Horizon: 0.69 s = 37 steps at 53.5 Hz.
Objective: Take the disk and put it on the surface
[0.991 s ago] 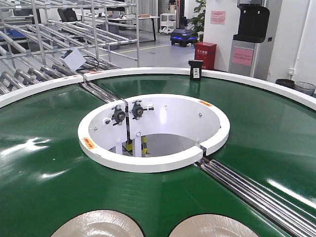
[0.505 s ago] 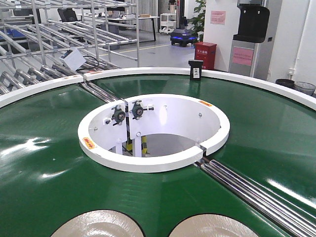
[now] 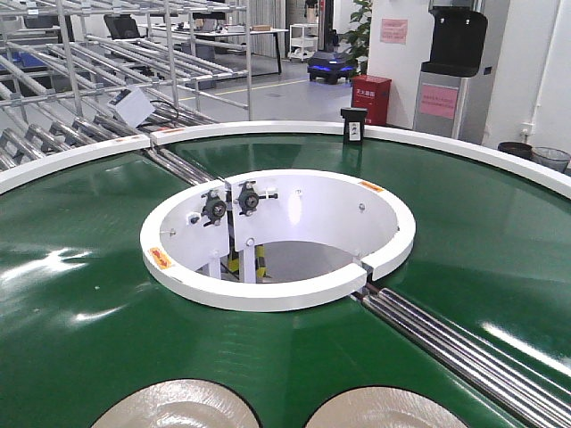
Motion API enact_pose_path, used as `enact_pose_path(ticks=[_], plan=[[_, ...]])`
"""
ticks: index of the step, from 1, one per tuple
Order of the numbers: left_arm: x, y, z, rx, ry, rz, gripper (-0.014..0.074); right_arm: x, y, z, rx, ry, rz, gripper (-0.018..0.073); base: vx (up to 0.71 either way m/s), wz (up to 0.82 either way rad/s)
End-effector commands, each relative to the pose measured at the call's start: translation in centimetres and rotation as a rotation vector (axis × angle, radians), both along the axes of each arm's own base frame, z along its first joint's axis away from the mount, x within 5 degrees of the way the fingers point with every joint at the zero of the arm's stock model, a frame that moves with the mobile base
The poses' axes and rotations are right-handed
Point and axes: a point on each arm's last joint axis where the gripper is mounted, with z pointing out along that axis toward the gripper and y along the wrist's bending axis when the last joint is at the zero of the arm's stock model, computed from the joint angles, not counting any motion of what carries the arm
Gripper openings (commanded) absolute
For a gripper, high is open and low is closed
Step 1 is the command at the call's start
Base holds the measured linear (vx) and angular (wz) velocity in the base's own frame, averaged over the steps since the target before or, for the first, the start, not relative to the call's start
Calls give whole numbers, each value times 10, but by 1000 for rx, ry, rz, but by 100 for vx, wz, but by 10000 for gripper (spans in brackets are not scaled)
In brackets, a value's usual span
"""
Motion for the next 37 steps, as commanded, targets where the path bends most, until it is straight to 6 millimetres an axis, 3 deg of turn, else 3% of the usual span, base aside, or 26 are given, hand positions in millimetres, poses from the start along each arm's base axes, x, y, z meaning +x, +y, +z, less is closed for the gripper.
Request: enact_pose_path(ticks=[1, 6, 9, 15, 25, 30, 37], plan=[[-16, 0, 68, 51, -155, 28, 1, -5, 0, 58, -30, -103, -18, -9, 0, 0], [-4, -1, 114, 90, -106, 33, 1, 9, 0, 108, -29, -82, -19, -9, 0, 0], [16, -1, 134, 92, -31, 20, 1, 21, -1, 131, -28, -74, -19, -9, 0, 0], [65, -2, 149, 95, 126, 3, 1, 61, -1, 151, -28, -11, -18, -9, 0, 0], [131, 0, 142, 89, 247, 6, 1, 120, -2, 141, 10, 136, -4, -9, 0, 0], [148, 0, 132, 81, 300, 2, 4, 138, -2, 131, 11, 201, -5, -6, 0, 0], [163, 0, 120, 79, 378, -6, 31, 148, -3, 123, 12, 256, -6, 26, 0, 0]])
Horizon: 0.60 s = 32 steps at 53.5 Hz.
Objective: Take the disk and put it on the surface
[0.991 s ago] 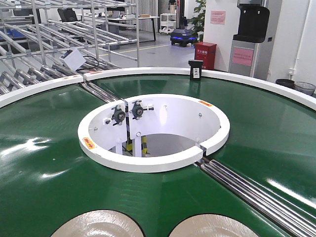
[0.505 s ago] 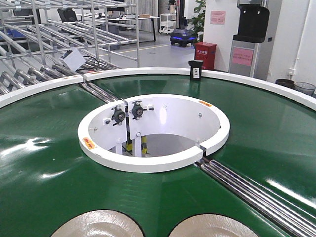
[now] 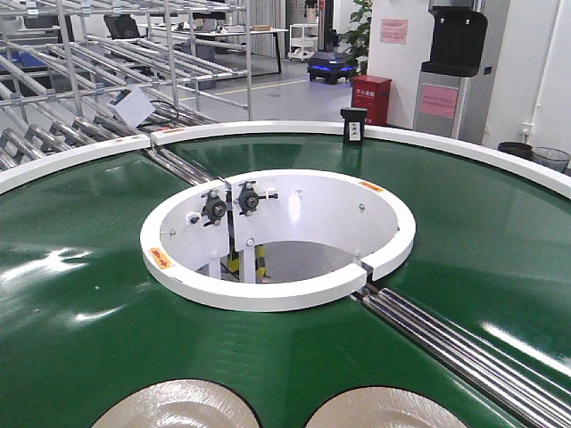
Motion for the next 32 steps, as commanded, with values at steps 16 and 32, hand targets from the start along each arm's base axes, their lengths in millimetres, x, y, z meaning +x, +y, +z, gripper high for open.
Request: enact_pose_path(ticks=[16, 32], plan=[[8, -1, 11, -18, -49, 1, 303, -1, -1, 17, 10, -88, -4, 395, 0, 0], [8, -9, 12, -25, -57, -39, 491, 1, 3, 17, 112, -103, 20, 718, 0, 0]])
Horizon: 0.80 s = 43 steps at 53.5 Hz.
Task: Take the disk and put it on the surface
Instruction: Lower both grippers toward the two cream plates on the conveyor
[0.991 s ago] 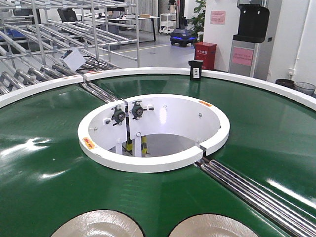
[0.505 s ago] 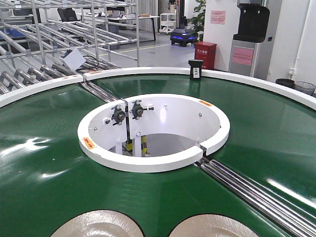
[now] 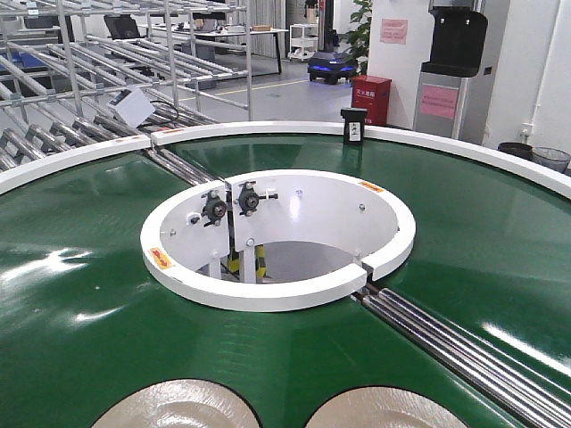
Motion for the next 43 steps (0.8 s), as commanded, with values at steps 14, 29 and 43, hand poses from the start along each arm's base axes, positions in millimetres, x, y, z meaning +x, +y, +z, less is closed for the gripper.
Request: enact_pose_path(ticks=[14, 29, 43], plan=[[-2, -46, 6, -208, 293, -242, 434, 4, 55, -15, 112, 301, 280, 629, 0, 0], [26, -112, -20, -599, 607, -788, 379, 31, 146, -57, 318, 740, 831, 547, 0, 0], [74, -59, -74, -646, 782, -571, 379, 81, 89, -88, 620, 853, 825, 547, 0, 0]])
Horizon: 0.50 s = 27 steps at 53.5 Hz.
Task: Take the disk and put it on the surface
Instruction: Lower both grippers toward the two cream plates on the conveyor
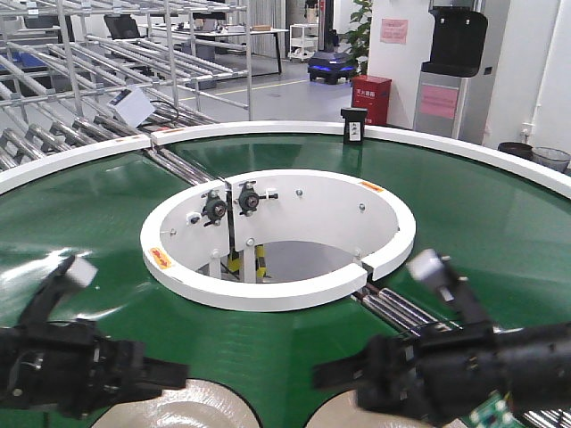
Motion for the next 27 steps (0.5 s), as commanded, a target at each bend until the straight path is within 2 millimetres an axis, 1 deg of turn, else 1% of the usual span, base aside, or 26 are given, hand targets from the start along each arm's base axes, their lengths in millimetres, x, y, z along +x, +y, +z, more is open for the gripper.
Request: enact_pose_path(ticks=[1, 5, 10, 13, 16, 19, 24, 27], plan=[[13, 31, 0, 6, 19, 98, 379, 11, -33, 13, 72, -21, -57, 547, 0, 0], [19, 60, -14, 51, 68, 154, 379, 16, -72, 6, 54, 9, -124, 547, 0, 0], [24, 91, -32, 88, 135, 213, 379, 18, -109, 4, 22, 13, -234, 547, 0, 0], [26, 102, -42, 104, 168, 230, 379, 18, -128, 3, 10, 6, -306, 547, 0, 0], [29, 110, -52, 114, 195, 242, 379, 18, -139, 3, 8, 3, -351, 547, 0, 0], [33, 114, -61, 120, 206, 239, 379, 18, -145, 3, 4, -1, -381, 547, 0, 0], [41, 114, -77, 131, 210, 218, 379, 19, -147, 3, -6, -9, -405, 547, 0, 0], [45, 110, -86, 111, 221, 208, 379, 20, -147, 3, -7, -9, -406, 547, 0, 0]])
